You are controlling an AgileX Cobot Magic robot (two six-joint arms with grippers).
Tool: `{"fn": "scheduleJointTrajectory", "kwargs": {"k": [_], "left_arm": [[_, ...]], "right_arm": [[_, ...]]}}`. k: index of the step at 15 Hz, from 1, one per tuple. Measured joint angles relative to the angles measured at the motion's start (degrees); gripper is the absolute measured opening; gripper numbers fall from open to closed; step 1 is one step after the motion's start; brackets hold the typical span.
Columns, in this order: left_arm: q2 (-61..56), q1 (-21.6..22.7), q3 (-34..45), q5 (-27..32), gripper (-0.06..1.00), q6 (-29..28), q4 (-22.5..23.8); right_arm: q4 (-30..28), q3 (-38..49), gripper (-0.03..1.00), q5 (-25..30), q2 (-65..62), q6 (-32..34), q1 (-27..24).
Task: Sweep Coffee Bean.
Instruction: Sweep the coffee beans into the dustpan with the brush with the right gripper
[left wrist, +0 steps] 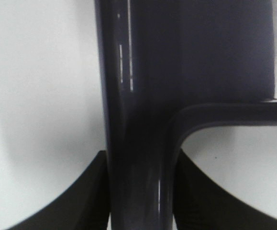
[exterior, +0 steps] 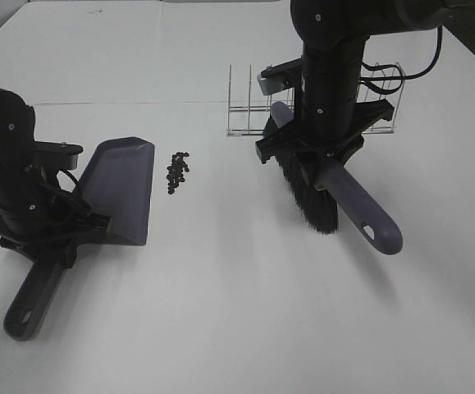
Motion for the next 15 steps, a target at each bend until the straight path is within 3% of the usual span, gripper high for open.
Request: {"fn": "scheduleJointTrajectory", "kwargs": {"k": [6,11,15], "left_arm": [[0.0,0.0,0.0,0.0,0.35,0.0,0.0],[0.0,0.0,0.0,0.0,0.35,0.0,0.0],[0.0,0.0,0.0,0.0,0.35,-0.06,0.0]], "right_arm": [[-1.43,-4.7,0.32,1.6,6.47,-0.11,8.37],[0.69,-25.32,0.32,10.37,17.7,-2.92,14.04],[8.42,-36.5,0.32,10.71,22.63,-7.79,15.64]]}}
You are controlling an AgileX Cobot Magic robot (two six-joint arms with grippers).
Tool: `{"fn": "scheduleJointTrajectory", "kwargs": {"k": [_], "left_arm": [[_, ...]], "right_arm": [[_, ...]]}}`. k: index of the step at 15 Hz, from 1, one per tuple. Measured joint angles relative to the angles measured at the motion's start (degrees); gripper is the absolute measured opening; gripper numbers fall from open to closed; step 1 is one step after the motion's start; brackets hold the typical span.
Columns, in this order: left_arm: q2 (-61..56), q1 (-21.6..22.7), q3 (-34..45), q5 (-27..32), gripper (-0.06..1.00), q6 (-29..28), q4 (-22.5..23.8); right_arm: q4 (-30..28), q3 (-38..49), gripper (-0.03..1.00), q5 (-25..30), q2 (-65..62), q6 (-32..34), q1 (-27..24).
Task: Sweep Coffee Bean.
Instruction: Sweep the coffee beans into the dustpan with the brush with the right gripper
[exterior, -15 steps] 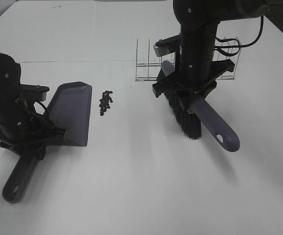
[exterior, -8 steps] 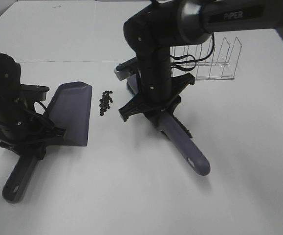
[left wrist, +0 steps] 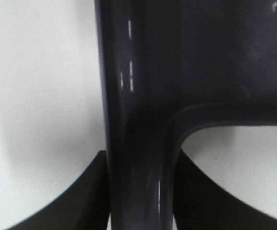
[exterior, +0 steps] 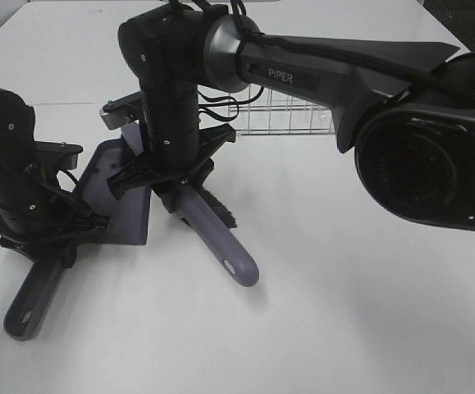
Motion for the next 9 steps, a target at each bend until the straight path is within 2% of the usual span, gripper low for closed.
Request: {"fn": "scheduleJointTrajectory", "kwargs": {"k": [4,9], "left_arm": [[0.0,0.0,0.0,0.0,0.35,0.0,0.0],[0.0,0.0,0.0,0.0,0.35,0.0,0.0]], "right_arm": [[2.41,-2.98,0.32,0.06,-0.11,-1.43,0.69],[-6.93,-2.98,0.32,0.34,-5.9,-0.74,0.63]]}}
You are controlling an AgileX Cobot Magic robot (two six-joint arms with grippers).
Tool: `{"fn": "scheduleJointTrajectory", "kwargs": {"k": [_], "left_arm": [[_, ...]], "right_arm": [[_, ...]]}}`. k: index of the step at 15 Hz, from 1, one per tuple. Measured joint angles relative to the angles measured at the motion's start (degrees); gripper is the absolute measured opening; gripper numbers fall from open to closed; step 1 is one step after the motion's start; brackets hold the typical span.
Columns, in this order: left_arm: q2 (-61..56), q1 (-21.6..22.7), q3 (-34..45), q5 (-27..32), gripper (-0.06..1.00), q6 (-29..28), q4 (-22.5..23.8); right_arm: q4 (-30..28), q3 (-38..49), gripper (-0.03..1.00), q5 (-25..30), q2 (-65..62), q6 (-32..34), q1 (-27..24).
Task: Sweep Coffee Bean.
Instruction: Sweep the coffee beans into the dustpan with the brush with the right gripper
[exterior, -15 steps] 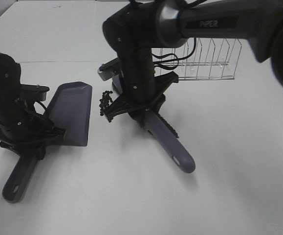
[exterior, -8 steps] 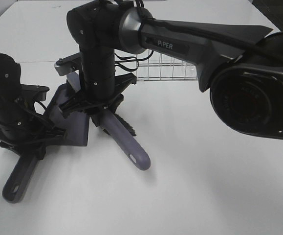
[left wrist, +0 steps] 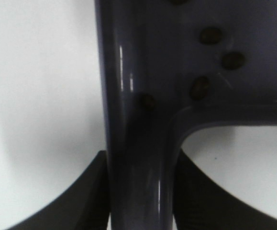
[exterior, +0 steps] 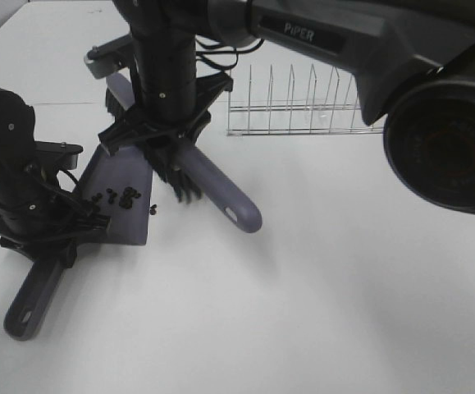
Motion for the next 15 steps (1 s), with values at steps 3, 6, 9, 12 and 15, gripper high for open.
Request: {"fn": "scheduleJointTrajectory", "kwargs": {"k": [3,6,9,12,15], "left_arm": [[0.0,0.0,0.0,0.0,0.35,0.0,0.0],[0.0,0.0,0.0,0.0,0.35,0.0,0.0],[0.0,0.0,0.0,0.0,0.35,0.0,0.0],[0.0,0.0,0.0,0.0,0.35,0.0,0.0],[0.0,0.0,0.0,0.0,0.35,0.0,0.0]], "right_arm": [[-2.41,0.0,0.32,0.0,-5.1,-0.06,-0.92],[-2.35,0.0,0.32,0.06,-8.94,-0.52,-6.07],[-1.95,0.92,0.32,0.06,-12.2,-0.86,-11.63],[-0.34,8.88,0.32,0.0,-18.16,-1.09,-21.03],[2.35,16.96,0.32,0.23,-21.03,-1.09,-26.07]]}}
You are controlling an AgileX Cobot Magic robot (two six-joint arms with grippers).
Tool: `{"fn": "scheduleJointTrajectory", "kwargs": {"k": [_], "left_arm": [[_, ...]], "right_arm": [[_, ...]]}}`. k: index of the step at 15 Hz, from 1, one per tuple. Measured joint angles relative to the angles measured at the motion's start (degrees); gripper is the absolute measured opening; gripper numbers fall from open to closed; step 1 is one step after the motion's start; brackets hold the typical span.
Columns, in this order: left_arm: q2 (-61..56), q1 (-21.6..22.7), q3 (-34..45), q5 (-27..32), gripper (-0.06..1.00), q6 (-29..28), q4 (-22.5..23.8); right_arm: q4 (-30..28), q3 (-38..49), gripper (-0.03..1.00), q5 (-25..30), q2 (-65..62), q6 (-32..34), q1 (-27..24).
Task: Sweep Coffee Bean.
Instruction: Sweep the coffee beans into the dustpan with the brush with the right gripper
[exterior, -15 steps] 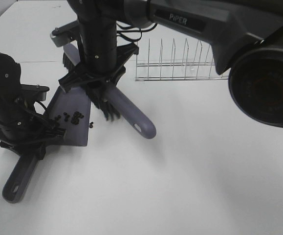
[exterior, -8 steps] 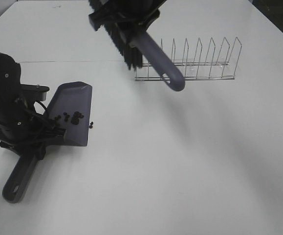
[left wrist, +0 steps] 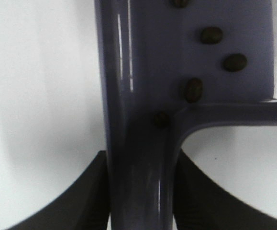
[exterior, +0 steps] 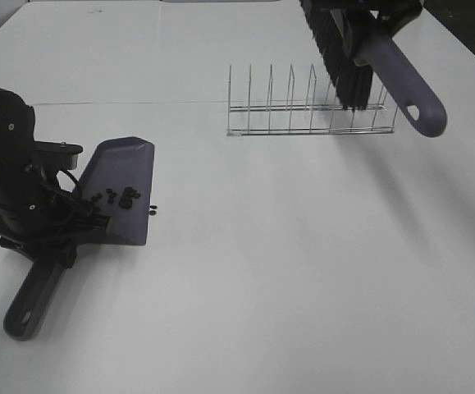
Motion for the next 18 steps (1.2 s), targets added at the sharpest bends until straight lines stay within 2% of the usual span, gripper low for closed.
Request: {"fn": "scheduleJointTrajectory", "kwargs": {"k": [2,4,7,9,13,18], "left_arm": [[0.0,0.0,0.0,0.0,0.35,0.0,0.0],[0.0,0.0,0.0,-0.23,0.35,0.0,0.0],[0.0,0.0,0.0,-0.34,0.35,0.0,0.11],[0.0,0.0,0.0,-0.4,0.35,0.0,0.17],[0.0,0.0,0.0,-0.46,0.35,0.0,0.17],[0.0,0.0,0.0,-0.46,0.35,0.0,0.17]], "right_arm": [[3.9,4.41,0.32,-0.06,-0.29,0.0,0.8],[6.36,7.73,0.32,-0.06,0.92,0.52,4.47],[5.16,8.37,0.32,-0.23,6.25,3.55,12.2],[4.24,7.96,0.32,-0.17,9.85,5.56,14.9],[4.47,2.75,0.32,-1.66,15.93,7.45,17.42],[7.51,-5.5,0.32,-0.23,20.8,6.19,22.98]]}}
